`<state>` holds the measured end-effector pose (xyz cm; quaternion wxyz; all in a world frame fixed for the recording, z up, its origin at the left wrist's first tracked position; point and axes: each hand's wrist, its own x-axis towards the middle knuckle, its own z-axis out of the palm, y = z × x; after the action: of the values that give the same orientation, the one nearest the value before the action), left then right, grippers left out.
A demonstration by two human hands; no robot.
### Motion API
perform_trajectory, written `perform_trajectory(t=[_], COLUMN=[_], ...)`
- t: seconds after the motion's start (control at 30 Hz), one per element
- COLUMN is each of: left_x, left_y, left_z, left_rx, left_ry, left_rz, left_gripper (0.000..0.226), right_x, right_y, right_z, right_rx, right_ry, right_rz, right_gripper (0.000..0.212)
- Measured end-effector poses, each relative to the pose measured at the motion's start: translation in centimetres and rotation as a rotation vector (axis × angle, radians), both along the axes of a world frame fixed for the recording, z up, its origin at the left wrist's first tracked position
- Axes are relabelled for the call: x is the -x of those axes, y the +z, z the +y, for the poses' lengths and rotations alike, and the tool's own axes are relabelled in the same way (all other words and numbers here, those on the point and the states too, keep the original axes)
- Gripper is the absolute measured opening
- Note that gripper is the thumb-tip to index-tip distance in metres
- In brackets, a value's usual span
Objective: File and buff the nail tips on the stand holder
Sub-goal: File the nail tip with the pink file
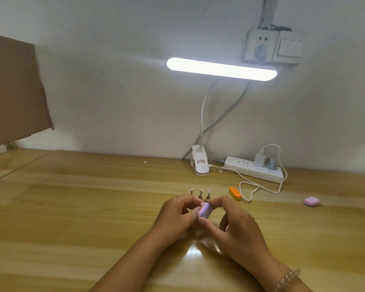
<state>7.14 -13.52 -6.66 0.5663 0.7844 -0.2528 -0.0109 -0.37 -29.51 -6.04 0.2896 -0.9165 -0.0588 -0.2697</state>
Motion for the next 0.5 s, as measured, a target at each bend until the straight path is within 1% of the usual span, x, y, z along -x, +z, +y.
perform_trajectory(t=[0.1,0.17,0.23,0.3,0.37,0.43,0.5], left_x=[0.06,0.12,0.09,0.02,0.04,0.07,0.05], left_y=[0.13,0.12,-0.01,-0.06,-0.04,0.02,0.03], left_z=[-0.01,-0.08,-0.01,0.04,-0.03,-0.1,-0.06], left_rx=[-0.005,-0.014,-0.009,-0.002,-0.012,-0.019,-0.018], left_ry=[0.011,0.015,0.02,0.03,0.035,0.035,0.022], left_rz=[-0.021,-0.032,-0.019,-0.006,-0.014,-0.018,-0.012], left_gripper=[0.02,0.018,0.017,0.016,0.012,0.011,0.018], right_x=[-0.38,-0.51,-0.19,0.05,-0.38,-0.61,-0.23], right_y=[0.25,0.23,0.12,0.13,0.26,0.24,0.27], right_z=[-0.42,-0.66,-0.19,0.19,-0.26,-0.63,-0.2], right_rx=[-0.074,-0.073,-0.01,-0.02,-0.088,-0.088,-0.043], right_ry=[-0.067,-0.106,-0.046,0.009,-0.025,-0.063,-0.003], right_rz=[-0.011,-0.035,-0.045,-0.036,-0.028,-0.039,-0.047], right_gripper=[0.028,0.026,0.031,0.035,0.03,0.025,0.03])
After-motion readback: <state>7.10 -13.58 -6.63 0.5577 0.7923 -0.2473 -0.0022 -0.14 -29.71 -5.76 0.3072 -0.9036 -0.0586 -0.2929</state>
